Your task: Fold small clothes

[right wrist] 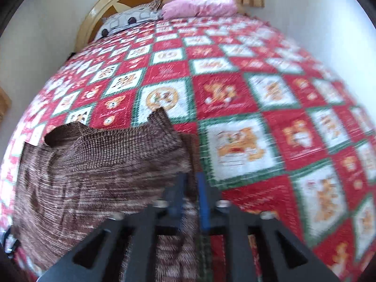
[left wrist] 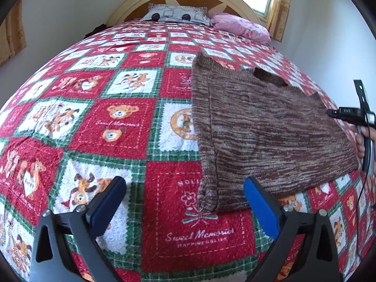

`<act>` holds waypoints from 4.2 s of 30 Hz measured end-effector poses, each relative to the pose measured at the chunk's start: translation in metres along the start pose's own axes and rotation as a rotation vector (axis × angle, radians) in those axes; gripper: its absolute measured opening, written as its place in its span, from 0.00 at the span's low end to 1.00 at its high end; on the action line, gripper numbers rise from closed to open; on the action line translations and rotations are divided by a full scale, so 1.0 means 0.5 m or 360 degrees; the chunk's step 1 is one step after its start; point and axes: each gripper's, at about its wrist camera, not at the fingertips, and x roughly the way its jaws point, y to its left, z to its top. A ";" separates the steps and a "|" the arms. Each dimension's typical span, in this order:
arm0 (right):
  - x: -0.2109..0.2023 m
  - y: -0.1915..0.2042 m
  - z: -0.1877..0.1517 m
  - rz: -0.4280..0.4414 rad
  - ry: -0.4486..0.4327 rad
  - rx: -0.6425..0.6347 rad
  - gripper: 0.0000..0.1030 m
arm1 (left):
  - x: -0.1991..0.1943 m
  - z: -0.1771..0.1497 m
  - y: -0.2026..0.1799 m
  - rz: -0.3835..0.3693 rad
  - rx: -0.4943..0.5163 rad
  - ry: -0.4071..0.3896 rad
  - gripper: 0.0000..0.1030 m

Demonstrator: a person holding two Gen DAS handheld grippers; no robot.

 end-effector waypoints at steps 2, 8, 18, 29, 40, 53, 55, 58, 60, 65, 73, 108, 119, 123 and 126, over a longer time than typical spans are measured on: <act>-0.038 0.034 -0.011 0.0089 -0.0051 -0.0065 0.58 | -0.002 0.000 0.003 -0.0002 -0.0020 -0.0004 0.99; -0.118 0.213 -0.085 0.0290 -0.0109 -0.0383 0.58 | -0.012 -0.002 0.023 -0.0041 -0.0112 -0.0035 1.00; -0.217 0.559 -0.308 0.0406 -0.0296 -0.1313 0.58 | -0.064 0.024 0.118 -0.0046 -0.0248 -0.0056 1.00; -0.197 0.713 -0.371 0.0424 -0.0334 -0.1504 0.58 | -0.071 0.117 0.193 -0.0079 -0.0222 0.0000 1.00; -0.145 0.715 -0.356 0.0372 -0.0303 -0.1328 0.12 | 0.044 0.195 0.129 -0.0337 -0.0205 0.0152 1.00; -0.128 0.715 -0.356 0.0429 -0.0281 -0.1287 0.12 | 0.185 0.273 0.005 -0.0340 0.0101 0.0180 0.86; -0.129 0.717 -0.360 0.0421 -0.0288 -0.1294 0.12 | 0.205 0.275 0.003 -0.0347 0.0095 0.0199 0.79; -0.129 0.719 -0.365 0.0409 -0.0295 -0.1306 0.12 | 0.211 0.279 0.000 -0.0358 0.0123 0.0156 0.71; -0.131 0.720 -0.367 0.0407 -0.0297 -0.1310 0.12 | 0.214 0.284 0.004 -0.0374 0.0117 0.0149 0.55; -0.136 0.714 -0.362 0.0434 -0.0287 -0.1296 0.11 | 0.220 0.290 0.010 -0.0584 0.0035 0.0175 0.10; -0.177 0.668 -0.340 0.0520 -0.0263 -0.1221 0.04 | 0.197 0.290 0.006 -0.0588 0.0001 0.0126 0.08; -0.293 0.184 -0.209 0.0608 -0.0507 -0.0407 0.03 | 0.125 0.395 -0.362 -0.0809 0.0138 0.0060 0.07; -0.245 0.028 -0.253 0.0590 -0.0350 -0.0124 0.03 | 0.165 0.365 -0.541 -0.0830 0.0349 0.0155 0.07; -0.231 -0.011 -0.266 0.0579 -0.0308 -0.0046 0.03 | 0.183 0.348 -0.580 -0.0834 0.0379 0.0200 0.07; -0.219 -0.035 -0.275 0.0587 -0.0262 0.0015 0.03 | 0.197 0.337 -0.608 -0.0828 0.0400 0.0233 0.07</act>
